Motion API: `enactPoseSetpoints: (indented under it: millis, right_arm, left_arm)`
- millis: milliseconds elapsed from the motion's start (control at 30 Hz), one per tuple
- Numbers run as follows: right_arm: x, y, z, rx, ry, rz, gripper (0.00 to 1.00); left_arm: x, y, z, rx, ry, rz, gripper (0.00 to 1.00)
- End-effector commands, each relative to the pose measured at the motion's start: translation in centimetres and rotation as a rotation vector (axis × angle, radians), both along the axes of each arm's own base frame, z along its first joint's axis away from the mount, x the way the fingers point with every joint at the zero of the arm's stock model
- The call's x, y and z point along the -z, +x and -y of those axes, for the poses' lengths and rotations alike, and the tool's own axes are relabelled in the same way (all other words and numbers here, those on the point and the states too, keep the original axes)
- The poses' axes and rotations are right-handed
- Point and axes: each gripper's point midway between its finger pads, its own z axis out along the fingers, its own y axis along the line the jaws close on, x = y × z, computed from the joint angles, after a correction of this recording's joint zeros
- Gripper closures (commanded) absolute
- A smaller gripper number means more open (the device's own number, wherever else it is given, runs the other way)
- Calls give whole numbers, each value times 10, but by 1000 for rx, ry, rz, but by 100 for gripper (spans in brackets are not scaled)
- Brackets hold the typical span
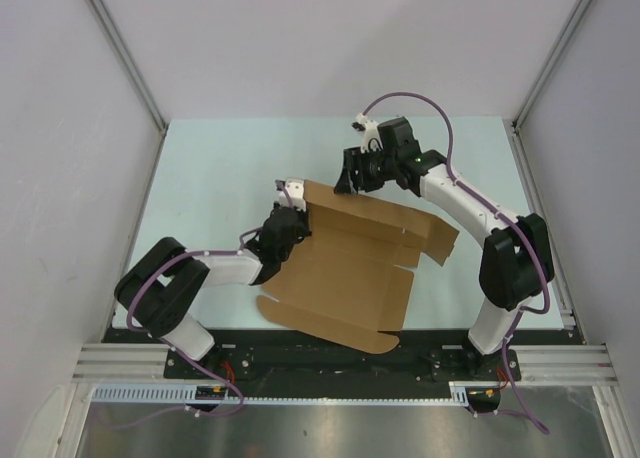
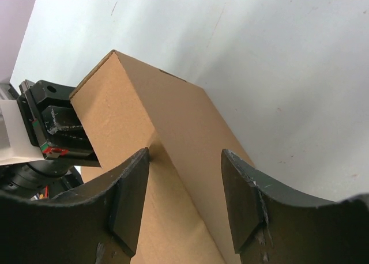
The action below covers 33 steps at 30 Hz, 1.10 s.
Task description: Fold the paper box
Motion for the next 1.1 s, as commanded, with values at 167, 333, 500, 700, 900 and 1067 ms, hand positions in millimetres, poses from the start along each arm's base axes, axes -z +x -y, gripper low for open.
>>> enactPoseSetpoints:
  millis: [167,333,500,700,900,1067]
  right_arm:
    - [-28,12,21,122,-35,93,43]
    - [-86,38,73,476,-120,311,42]
    - [-124,27,108,608,-163,459,37]
    - [-128,-13,137,649,-234,506,36]
    - [-117,-50,141,637,-466,618,36]
    - [-97,-53,130,544,-580,631,37]
  left_arm:
    - [-24,8,0,-13,6,-26,100]
    - [-30,2,-12,-32,28,-89,100]
    - [-40,0,-31,-73,41,-53,100]
    - [-36,13,-52,-139,-4,-96,100]
    - [-35,20,-53,-141,57,-197,100]
    - [-32,21,-49,-93,101,-312,100]
